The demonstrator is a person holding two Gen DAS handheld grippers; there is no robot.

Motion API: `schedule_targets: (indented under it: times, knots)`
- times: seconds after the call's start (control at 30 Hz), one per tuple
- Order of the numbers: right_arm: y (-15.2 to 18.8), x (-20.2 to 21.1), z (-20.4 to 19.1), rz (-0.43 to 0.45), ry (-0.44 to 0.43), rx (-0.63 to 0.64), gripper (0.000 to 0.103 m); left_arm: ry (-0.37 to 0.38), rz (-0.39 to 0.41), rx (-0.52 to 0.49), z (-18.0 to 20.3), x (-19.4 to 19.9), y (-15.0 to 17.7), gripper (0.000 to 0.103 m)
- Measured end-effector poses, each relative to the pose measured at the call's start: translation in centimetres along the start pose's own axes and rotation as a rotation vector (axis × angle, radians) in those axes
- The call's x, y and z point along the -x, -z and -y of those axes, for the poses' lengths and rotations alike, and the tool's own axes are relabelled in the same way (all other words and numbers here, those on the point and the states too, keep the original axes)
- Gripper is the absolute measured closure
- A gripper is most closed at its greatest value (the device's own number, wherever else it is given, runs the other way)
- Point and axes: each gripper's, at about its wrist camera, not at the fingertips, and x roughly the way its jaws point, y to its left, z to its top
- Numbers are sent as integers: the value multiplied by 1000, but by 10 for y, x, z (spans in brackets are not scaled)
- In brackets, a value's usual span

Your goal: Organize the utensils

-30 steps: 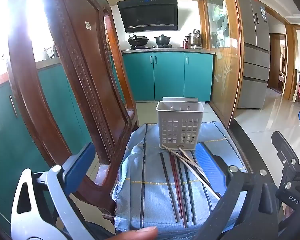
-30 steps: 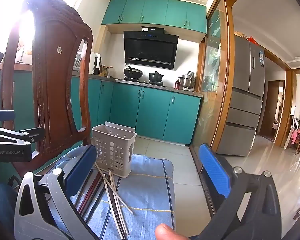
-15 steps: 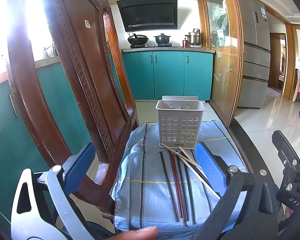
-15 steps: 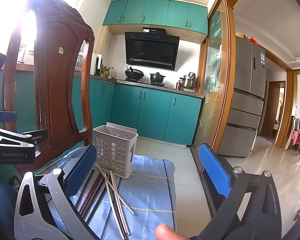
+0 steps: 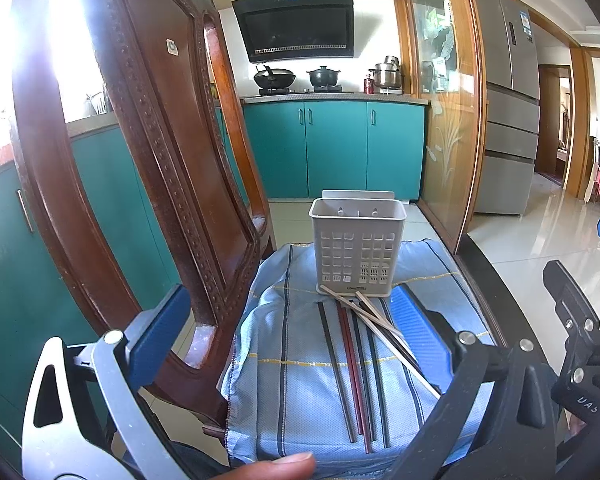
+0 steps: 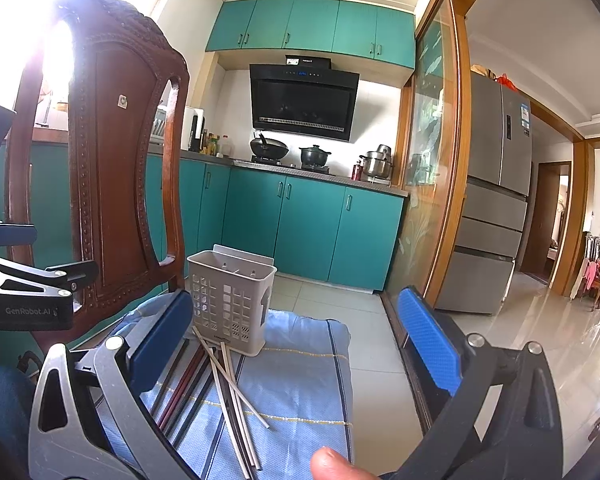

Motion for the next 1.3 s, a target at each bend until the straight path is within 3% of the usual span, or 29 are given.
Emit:
schedule_targets:
  times: [1.3]
  knots:
    - [6, -5, -3, -11, -19, -6, 3, 0, -15, -12, 5, -4, 3, 4]
